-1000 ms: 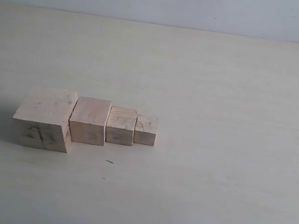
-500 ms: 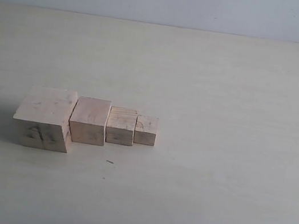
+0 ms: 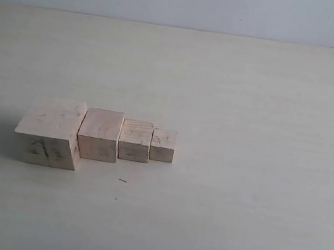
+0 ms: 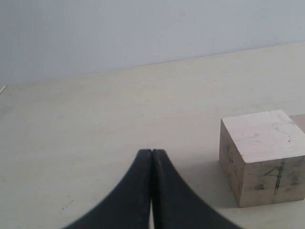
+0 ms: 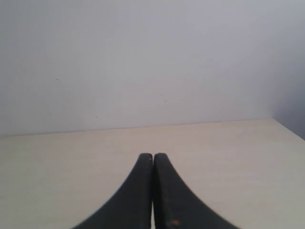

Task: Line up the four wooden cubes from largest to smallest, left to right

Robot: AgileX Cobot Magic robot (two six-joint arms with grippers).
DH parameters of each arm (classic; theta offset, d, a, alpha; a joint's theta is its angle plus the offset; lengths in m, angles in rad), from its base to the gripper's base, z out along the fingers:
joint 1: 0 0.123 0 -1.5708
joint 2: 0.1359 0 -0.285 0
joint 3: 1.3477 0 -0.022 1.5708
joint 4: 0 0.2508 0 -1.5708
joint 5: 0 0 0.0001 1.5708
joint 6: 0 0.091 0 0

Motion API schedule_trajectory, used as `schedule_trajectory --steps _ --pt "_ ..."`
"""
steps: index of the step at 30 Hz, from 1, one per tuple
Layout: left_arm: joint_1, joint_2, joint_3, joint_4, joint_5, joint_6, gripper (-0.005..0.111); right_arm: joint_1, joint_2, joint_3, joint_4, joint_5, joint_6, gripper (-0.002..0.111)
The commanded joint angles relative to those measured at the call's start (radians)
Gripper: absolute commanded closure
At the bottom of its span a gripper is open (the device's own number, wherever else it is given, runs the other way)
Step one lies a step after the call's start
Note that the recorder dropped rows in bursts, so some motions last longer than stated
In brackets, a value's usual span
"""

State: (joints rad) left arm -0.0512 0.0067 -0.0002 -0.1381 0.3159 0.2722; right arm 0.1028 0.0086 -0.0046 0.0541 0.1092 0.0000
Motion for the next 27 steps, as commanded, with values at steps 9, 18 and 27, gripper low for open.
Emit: schedule_trajectory --steps 9,18,27 --pt "0.002 -0.007 0.000 -0.005 -0.005 0.001 0.107 -0.006 0.001 0.005 -0.009 -0.005 0.000 0.108" --pt "0.002 -0.007 0.000 -0.005 -0.005 0.004 0.107 -0.006 0.001 0.005 -0.009 -0.005 0.000 0.108" --pt "0.002 -0.007 0.000 -0.086 -0.281 -0.110 0.107 -0.006 0.001 0.005 -0.009 -0.005 0.000 0.108"
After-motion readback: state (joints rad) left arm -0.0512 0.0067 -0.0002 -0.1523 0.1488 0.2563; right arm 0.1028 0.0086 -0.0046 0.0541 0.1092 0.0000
